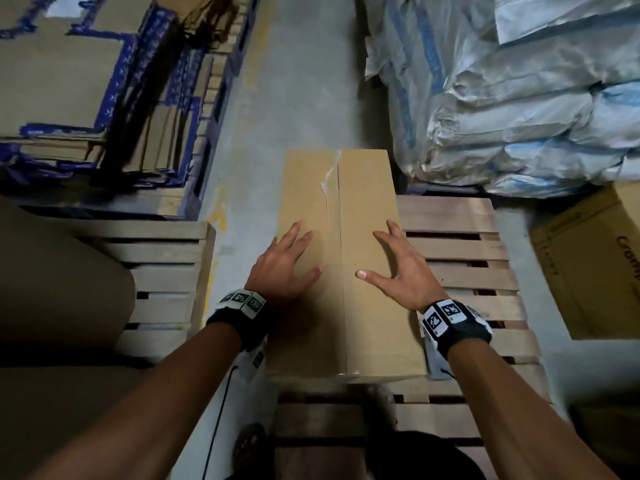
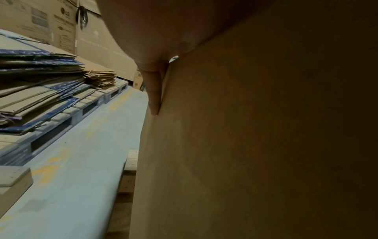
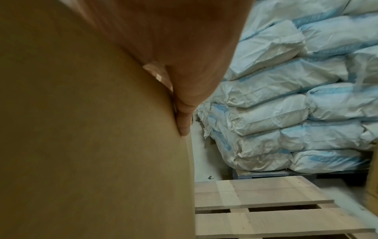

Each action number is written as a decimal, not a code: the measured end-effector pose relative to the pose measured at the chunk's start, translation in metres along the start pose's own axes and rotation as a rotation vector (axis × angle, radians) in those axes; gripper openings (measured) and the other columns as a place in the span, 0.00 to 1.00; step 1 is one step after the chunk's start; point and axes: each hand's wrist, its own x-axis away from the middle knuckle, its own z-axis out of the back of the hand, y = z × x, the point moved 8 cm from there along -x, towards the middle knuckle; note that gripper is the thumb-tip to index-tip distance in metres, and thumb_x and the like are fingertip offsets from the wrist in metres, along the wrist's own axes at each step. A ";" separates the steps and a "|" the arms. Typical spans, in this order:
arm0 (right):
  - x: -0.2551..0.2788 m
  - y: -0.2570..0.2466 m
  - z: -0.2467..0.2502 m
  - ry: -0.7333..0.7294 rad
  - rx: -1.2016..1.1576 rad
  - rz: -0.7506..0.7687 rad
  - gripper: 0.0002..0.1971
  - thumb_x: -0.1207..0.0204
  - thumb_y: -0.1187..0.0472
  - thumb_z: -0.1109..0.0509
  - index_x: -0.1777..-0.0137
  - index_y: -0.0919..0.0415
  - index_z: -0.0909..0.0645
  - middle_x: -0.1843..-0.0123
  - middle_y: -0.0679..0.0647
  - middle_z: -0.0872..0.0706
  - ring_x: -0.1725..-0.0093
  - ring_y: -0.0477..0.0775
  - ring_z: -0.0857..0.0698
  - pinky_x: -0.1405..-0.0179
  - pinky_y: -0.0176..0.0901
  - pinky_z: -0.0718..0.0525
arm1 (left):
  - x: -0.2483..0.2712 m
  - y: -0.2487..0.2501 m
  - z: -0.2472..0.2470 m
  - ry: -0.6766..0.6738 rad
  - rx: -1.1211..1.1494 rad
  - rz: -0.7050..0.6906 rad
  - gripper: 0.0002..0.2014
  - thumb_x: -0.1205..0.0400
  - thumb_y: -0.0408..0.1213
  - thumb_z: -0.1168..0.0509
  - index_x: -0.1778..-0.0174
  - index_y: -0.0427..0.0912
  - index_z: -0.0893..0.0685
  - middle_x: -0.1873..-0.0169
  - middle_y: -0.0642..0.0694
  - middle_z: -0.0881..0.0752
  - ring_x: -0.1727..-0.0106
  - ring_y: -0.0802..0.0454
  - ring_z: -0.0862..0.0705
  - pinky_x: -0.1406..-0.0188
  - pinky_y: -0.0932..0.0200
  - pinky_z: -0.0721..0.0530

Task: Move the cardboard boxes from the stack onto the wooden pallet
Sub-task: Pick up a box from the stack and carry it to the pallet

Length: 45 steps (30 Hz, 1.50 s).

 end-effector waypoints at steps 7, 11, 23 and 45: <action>-0.076 0.089 -0.086 0.013 -0.004 0.019 0.47 0.26 0.30 0.22 0.10 0.43 0.37 0.05 0.42 0.54 0.08 0.51 0.46 0.16 0.49 0.44 | -0.068 -0.064 -0.099 0.058 0.029 0.007 0.42 0.21 0.73 0.44 0.10 0.64 0.41 0.08 0.64 0.52 0.10 0.42 0.36 0.18 0.33 0.28; -0.127 0.140 -0.123 0.029 0.003 0.023 0.47 0.26 0.29 0.24 0.11 0.42 0.38 0.05 0.42 0.54 0.08 0.54 0.44 0.14 0.54 0.41 | -0.119 -0.091 -0.145 0.083 0.027 -0.022 0.41 0.19 0.71 0.42 0.10 0.63 0.39 0.08 0.63 0.51 0.10 0.44 0.37 0.18 0.34 0.27; -0.243 0.221 -0.168 -0.042 0.102 0.055 0.52 0.25 0.28 0.26 0.08 0.48 0.45 0.05 0.50 0.57 0.07 0.59 0.47 0.12 0.56 0.43 | -0.233 -0.137 -0.217 0.092 -0.027 -0.061 0.36 0.14 0.67 0.41 0.11 0.56 0.33 0.07 0.57 0.51 0.08 0.35 0.47 0.14 0.33 0.34; -0.170 0.226 -0.201 -0.113 0.038 -0.059 0.53 0.27 0.35 0.19 0.08 0.43 0.45 0.06 0.52 0.70 0.10 0.67 0.37 0.15 0.52 0.36 | -0.150 -0.138 -0.273 -0.069 0.027 -0.037 0.38 0.11 0.62 0.52 0.07 0.48 0.47 0.07 0.45 0.61 0.09 0.36 0.45 0.14 0.32 0.38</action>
